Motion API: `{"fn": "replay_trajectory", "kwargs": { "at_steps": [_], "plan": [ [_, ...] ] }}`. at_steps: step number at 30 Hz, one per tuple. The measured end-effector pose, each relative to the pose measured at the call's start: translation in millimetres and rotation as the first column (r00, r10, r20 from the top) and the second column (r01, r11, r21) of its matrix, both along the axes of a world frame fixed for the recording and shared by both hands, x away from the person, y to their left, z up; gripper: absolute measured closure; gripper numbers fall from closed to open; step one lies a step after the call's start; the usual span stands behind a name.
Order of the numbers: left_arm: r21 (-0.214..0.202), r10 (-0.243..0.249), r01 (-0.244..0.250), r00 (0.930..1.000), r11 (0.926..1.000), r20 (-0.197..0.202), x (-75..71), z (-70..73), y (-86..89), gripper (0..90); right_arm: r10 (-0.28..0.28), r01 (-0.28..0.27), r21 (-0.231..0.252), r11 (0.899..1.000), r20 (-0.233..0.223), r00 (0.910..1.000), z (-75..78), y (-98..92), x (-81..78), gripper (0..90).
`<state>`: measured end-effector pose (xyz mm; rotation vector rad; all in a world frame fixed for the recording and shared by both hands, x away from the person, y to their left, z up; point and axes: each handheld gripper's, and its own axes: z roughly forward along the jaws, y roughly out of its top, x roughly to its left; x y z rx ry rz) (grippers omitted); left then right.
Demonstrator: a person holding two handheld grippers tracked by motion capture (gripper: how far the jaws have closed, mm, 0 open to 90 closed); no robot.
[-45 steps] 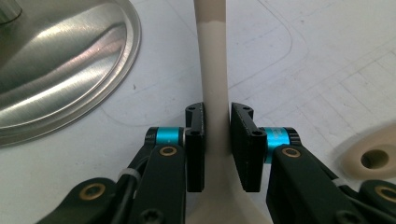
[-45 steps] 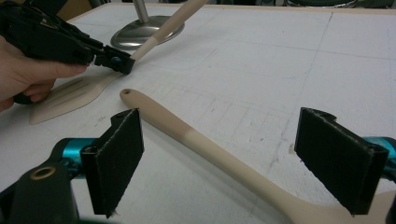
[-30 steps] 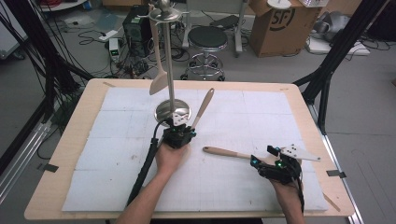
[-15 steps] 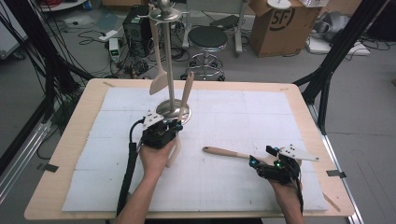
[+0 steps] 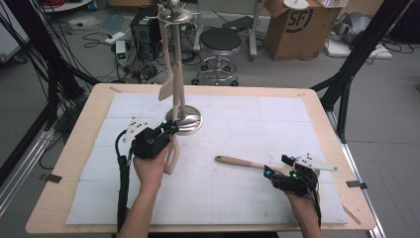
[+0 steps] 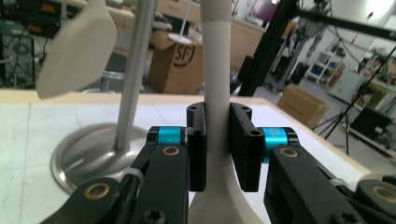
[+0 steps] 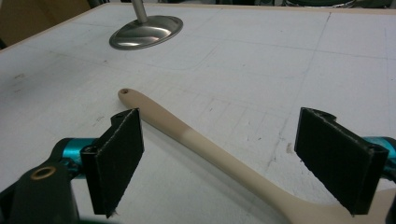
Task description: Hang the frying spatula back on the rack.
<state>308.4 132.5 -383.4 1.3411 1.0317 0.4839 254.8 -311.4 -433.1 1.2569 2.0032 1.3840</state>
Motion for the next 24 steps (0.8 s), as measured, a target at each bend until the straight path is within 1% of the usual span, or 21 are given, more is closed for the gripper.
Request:
{"fn": "replay_trajectory", "kwargs": {
  "at_steps": [1,3,7,9,10,11,15,16,17,18,19,20,24],
  "plan": [
    [-0.011,-0.001,0.001,1.0,0.9999,0.008,-0.8,2.4,1.2,77.7,0.0,0.0,0.002,1.0,-0.002,1.0,0.0,-0.1,0.0,14.7],
    [-0.017,0.004,-0.003,0.9995,0.9999,0.032,-3.1,8.7,3.1,77.7,0.0,0.0,0.003,1.0,-0.005,1.0,-0.2,0.1,0.1,14.7],
    [-0.041,0.012,-0.008,0.9965,0.9991,0.083,-7.0,26.0,7.8,77.7,0.003,-0.003,-0.001,1.0,-0.005,1.0,-0.5,0.8,0.5,14.7],
    [-0.044,0.02,-0.015,0.994,0.9989,0.107,-8.5,35.3,9.4,77.7,0.003,-0.003,0.0,1.0,-0.007,1.0,-0.6,1.0,0.5,14.7],
    [-0.035,0.025,-0.021,0.9928,0.9992,0.117,-9.2,39.6,10.0,77.7,0.001,-0.001,-0.001,1.0,-0.007,1.0,-0.5,0.9,0.4,14.7],
    [-0.023,0.033,-0.03,0.9918,0.9993,0.124,-9.7,43.4,10.5,77.7,-0.001,0.001,0.0,1.0,-0.007,1.0,-0.6,0.9,0.4,14.7],
    [-0.03,0.044,-0.04,0.9894,0.9987,0.138,-8.4,51.9,14.1,77.7,0.002,-0.002,0.002,1.0,-0.006,1.0,-0.6,1.1,0.6,14.7],
    [-0.036,0.041,-0.036,0.9892,0.9987,0.141,-7.5,53.2,14.9,77.7,0.003,-0.003,0.002,1.0,-0.006,1.0,-0.5,1.1,0.5,14.7],
    [-0.032,0.04,-0.035,0.9885,0.9988,0.146,-6.7,54.7,15.2,77.7,0.003,-0.003,0.001,1.0,-0.003,1.0,-0.5,1.0,0.5,14.7],
    [-0.018,0.04,-0.037,0.9884,0.9991,0.147,-6.0,56.5,15.6,77.7,0.004,-0.004,0.001,1.0,-0.003,1.0,-0.5,0.9,0.4,14.7],
    [-0.017,0.037,-0.035,0.9883,0.9992,0.148,-4.7,58.4,15.2,77.7,0.0,0.0,0.003,1.0,-0.004,1.0,-0.5,0.8,0.4,14.7],
    [-0.004,0.035,-0.034,0.9877,0.9994,0.153,-3.7,60.5,15.4,77.7,0.001,-0.001,0.003,1.0,-0.005,1.0,-0.6,0.5,0.5,14.7],
    [0.008,0.039,-0.041,0.9863,0.9991,0.16,1.5,70.2,16.6,77.7,0.0,0.0,0.003,1.0,-0.006,1.0,-0.6,0.5,0.6,14.7]
  ]
}}
